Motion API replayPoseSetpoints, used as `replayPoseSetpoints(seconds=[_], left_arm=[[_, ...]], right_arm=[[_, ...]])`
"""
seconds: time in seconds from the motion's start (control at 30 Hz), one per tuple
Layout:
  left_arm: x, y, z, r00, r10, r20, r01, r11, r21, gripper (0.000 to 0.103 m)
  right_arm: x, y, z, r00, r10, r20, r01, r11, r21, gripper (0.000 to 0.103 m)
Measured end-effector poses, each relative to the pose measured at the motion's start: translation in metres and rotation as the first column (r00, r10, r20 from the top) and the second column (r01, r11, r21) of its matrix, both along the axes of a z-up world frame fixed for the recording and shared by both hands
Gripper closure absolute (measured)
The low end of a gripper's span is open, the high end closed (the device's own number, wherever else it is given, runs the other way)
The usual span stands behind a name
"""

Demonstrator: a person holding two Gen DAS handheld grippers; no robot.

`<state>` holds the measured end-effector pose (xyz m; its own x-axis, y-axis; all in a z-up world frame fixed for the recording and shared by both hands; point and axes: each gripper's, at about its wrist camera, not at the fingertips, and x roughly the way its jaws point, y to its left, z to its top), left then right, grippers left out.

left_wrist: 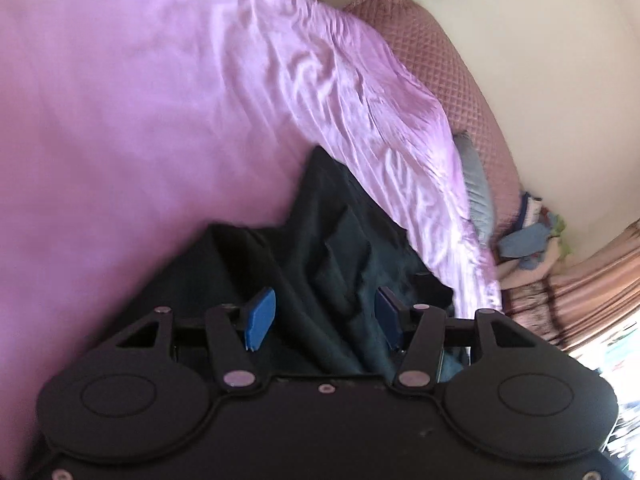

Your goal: Fold small clothes

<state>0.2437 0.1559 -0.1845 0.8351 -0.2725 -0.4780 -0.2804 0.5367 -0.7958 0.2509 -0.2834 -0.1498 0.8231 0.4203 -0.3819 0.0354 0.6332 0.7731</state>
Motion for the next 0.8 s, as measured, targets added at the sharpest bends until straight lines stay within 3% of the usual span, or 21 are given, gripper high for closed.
replayPoseSetpoints(seconds=[0.17,0.4,0.47,0.5,0.53,0.57,0.7,0.8], left_arm=[[0.028,-0.030,-0.015,0.999,0.008,-0.041,-0.011,0.996,-0.087,0.047],[0.054,-0.047,-0.022,0.995,0.071,-0.073,-0.075,0.996,-0.053,0.048],[0.062,-0.050,-0.021,0.996,0.069,-0.052,-0.072,0.996,-0.054,0.053],[0.065,-0.051,-0.019,0.997,0.063,-0.033,-0.065,0.997,-0.047,0.066],[0.067,-0.053,-0.018,0.998,0.060,-0.014,-0.060,0.998,-0.037,0.090],[0.073,-0.054,-0.018,0.999,0.041,-0.003,-0.041,0.999,-0.032,0.099],[0.074,-0.057,-0.003,0.996,0.016,0.086,-0.017,1.000,0.008,0.099],[0.054,-0.051,0.023,0.972,0.035,0.231,-0.043,0.999,0.029,0.099]], right_arm=[[-0.032,-0.077,-0.012,0.988,-0.152,-0.040,0.153,0.988,0.018,0.047],[-0.052,-0.107,-0.024,0.989,-0.148,-0.013,0.149,0.987,0.067,0.047],[-0.050,-0.107,-0.029,0.987,-0.157,-0.022,0.158,0.984,0.085,0.047],[-0.048,-0.108,-0.032,0.985,-0.172,-0.033,0.174,0.980,0.094,0.047],[-0.046,-0.111,-0.036,0.981,-0.190,-0.049,0.194,0.975,0.110,0.046],[-0.045,-0.113,-0.040,0.977,-0.205,-0.059,0.211,0.969,0.130,0.046],[-0.050,-0.125,-0.056,0.961,-0.262,-0.094,0.276,0.937,0.215,0.046],[-0.051,-0.129,-0.065,0.954,-0.278,-0.111,0.298,0.921,0.252,0.044]])
